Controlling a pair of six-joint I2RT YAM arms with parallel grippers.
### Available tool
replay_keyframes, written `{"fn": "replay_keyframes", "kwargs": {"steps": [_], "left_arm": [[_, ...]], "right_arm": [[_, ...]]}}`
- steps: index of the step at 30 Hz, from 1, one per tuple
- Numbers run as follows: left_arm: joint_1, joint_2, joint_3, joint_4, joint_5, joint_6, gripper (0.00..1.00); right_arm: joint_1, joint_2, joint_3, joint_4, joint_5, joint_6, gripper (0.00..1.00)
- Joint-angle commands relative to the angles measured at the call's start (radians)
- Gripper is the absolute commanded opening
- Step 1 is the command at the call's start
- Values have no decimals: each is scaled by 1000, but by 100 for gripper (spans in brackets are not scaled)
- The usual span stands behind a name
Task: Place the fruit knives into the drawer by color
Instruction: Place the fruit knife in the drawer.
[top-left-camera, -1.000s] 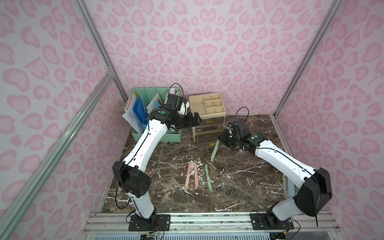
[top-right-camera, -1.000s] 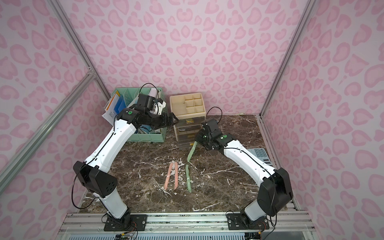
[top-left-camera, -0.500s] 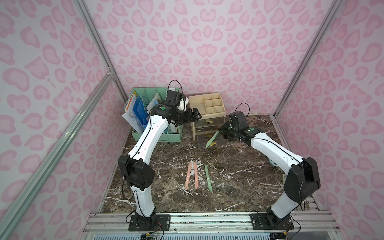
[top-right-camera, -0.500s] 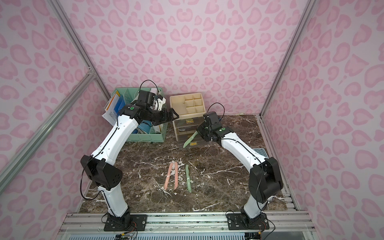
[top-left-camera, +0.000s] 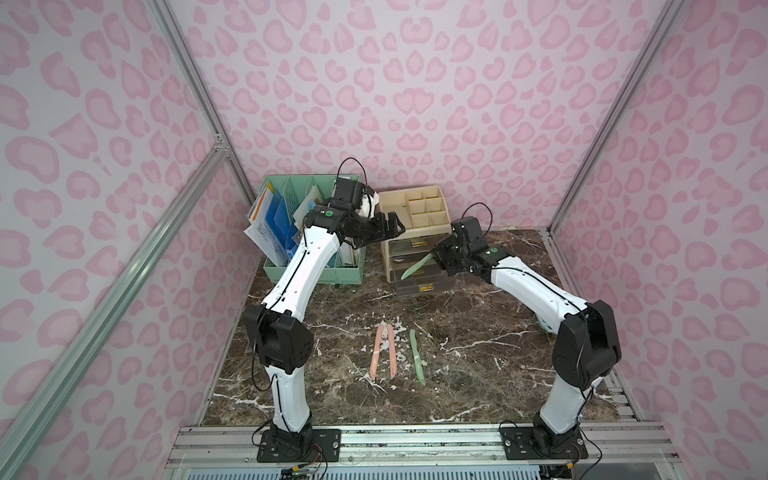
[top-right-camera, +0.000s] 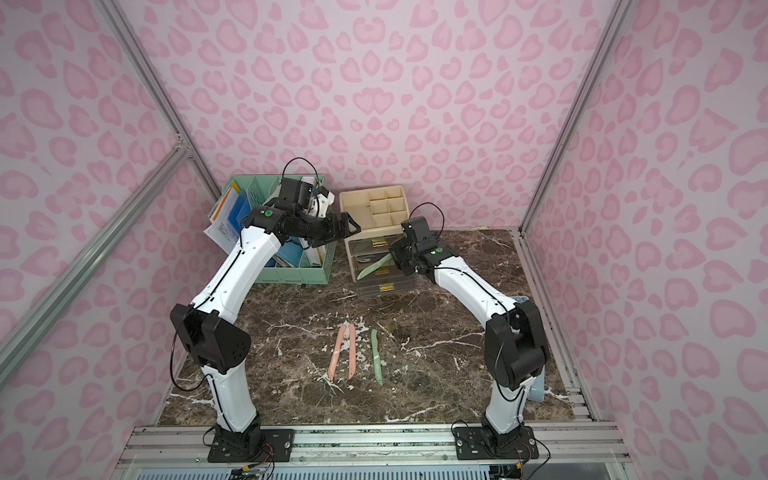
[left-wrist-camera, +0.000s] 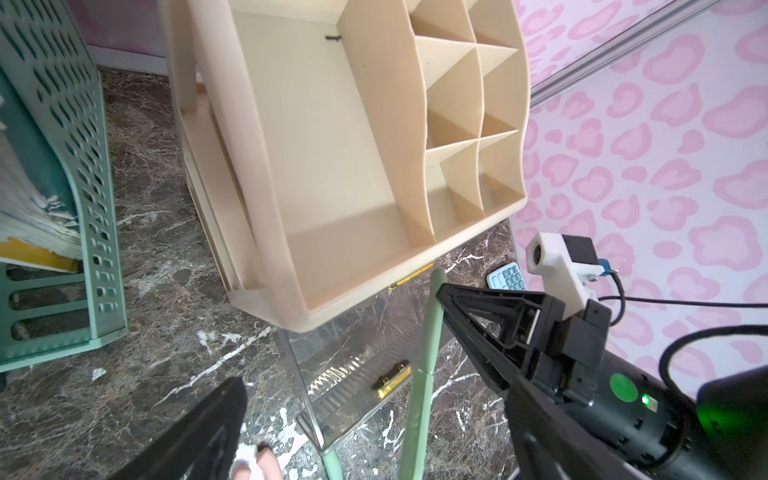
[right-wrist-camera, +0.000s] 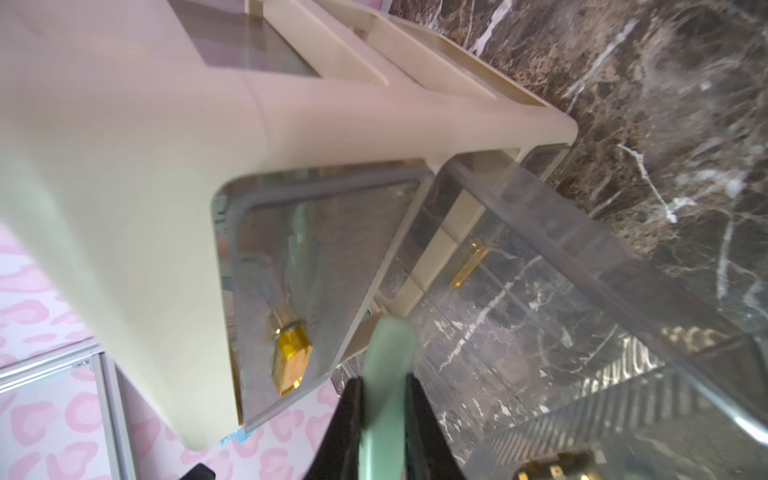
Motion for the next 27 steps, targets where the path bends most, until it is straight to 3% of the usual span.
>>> {"fn": "replay_keyframes", "kwargs": {"steps": [1,17,27], "left_arm": [[6,7,13,20,22,0,98],[21,23,25,32,35,-14,98],[24,23,23,32,37,-14,98]], "right_arm": [[-2,13,17,-17,26,20,21],[-15,67,63,-53,25,12,21],[-33,25,-3,-8,40,17,20]]}}
